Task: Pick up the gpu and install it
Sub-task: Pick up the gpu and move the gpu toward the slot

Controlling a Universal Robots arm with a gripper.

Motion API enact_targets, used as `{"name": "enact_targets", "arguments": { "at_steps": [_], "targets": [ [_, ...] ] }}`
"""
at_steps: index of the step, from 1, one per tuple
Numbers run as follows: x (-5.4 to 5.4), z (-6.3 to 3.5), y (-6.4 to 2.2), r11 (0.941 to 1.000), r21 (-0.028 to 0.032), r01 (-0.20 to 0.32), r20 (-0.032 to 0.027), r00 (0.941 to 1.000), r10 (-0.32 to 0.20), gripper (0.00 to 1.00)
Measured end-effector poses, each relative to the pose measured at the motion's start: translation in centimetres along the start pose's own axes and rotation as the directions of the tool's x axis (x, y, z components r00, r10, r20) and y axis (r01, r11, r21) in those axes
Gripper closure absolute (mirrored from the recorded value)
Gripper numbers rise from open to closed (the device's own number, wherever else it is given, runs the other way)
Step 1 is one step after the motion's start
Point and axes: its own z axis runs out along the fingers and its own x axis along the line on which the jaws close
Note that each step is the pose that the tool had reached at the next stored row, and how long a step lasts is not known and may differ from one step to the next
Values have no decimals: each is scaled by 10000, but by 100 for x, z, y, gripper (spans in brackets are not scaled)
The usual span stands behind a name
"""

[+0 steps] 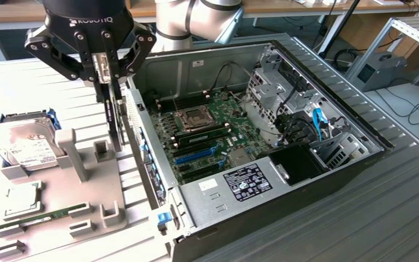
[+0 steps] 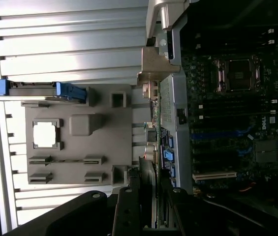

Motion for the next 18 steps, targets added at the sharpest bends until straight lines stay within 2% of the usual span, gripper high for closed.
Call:
{"name": "enact_targets", "arguments": {
  "at_steps": [18],
  "targets": [
    [-91,7,7,10000,12,1,1,10000,-1,74]
  ]
}}
